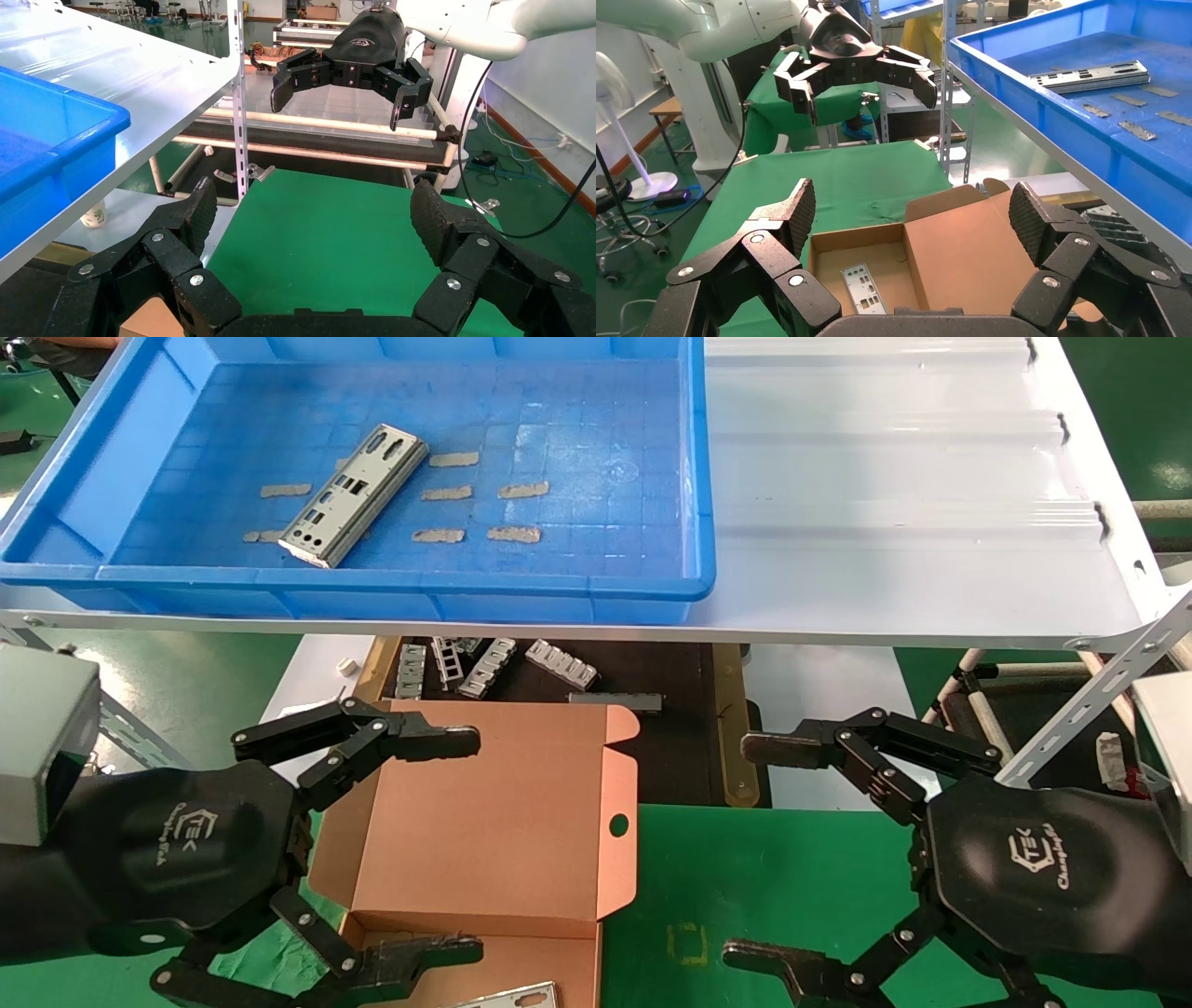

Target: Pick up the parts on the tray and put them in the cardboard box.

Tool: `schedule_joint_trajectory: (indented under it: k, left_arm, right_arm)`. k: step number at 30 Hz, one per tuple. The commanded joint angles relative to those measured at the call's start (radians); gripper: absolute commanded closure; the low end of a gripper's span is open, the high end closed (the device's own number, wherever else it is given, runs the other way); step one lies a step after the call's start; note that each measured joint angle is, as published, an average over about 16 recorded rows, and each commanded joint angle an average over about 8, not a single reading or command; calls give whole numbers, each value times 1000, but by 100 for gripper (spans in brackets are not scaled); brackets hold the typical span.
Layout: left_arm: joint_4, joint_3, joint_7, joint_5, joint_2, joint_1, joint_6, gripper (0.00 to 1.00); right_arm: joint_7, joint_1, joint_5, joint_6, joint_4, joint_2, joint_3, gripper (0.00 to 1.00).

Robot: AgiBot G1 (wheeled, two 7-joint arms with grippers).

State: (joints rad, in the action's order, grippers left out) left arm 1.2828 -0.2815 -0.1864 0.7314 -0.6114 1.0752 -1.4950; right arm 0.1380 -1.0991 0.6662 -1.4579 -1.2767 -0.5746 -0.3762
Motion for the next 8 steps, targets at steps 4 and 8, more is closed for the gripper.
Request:
schedule_joint_trajectory:
  k: [4, 8]
  left_arm:
    - [0, 0, 0, 0, 0, 0, 0, 0]
    - [0, 0, 0, 0, 0, 0, 0, 0]
  right_arm:
    - [0, 0, 0, 0, 0, 0, 0, 0]
    - [0, 0, 0, 0, 0, 0, 0, 0]
